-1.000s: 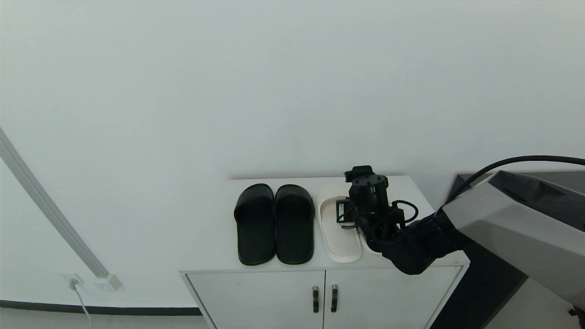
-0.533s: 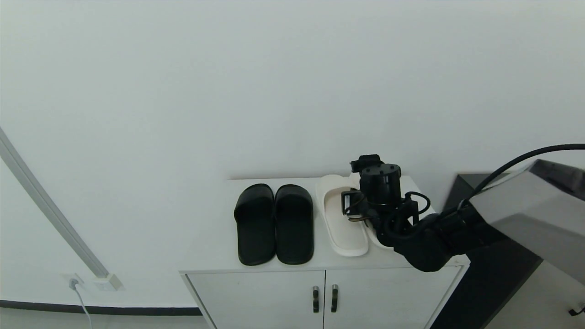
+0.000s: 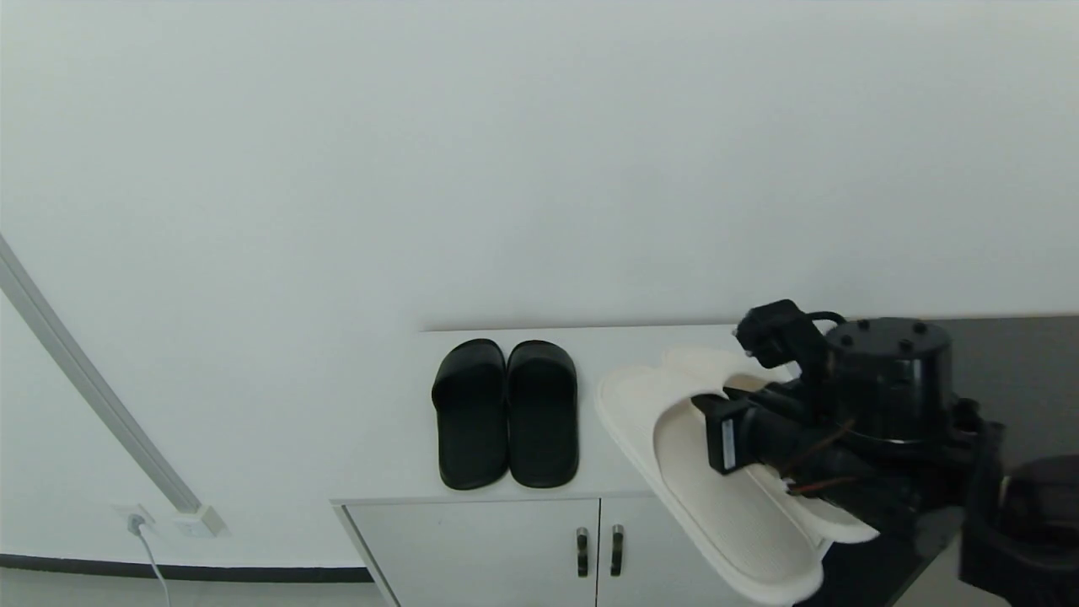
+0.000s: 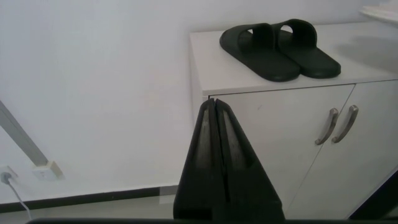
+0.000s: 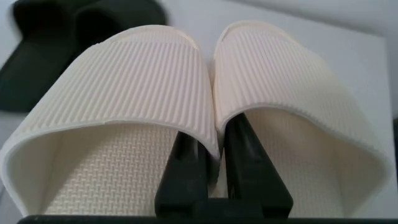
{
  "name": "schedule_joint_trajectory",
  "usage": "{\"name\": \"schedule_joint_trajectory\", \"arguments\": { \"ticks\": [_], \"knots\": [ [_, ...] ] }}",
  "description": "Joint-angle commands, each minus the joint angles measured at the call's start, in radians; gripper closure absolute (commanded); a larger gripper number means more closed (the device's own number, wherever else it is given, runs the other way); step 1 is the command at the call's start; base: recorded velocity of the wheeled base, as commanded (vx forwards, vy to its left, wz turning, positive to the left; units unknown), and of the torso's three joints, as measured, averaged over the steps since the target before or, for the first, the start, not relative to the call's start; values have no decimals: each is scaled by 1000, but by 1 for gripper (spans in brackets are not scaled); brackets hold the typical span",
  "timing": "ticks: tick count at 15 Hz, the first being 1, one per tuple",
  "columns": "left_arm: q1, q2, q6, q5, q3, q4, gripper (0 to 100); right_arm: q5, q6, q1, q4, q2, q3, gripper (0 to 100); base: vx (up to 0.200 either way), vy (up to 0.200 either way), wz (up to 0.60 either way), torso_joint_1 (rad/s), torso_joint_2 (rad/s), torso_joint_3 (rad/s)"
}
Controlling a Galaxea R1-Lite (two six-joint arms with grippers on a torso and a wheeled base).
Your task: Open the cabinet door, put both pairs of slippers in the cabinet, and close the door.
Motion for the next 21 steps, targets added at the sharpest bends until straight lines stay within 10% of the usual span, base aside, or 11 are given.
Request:
{"name": "schedule_joint_trajectory", "arguments": {
  "ticks": [1,21],
  "knots": [
    [0,1,-1,1,0,0,100,74,26,88,91,-259,134,100,0,0,0,0,0,0],
    [0,1,-2,-1,0,0,100,154,78,120,241,-316,151,100,-70,0,0,0,1,1]
  ]
}}
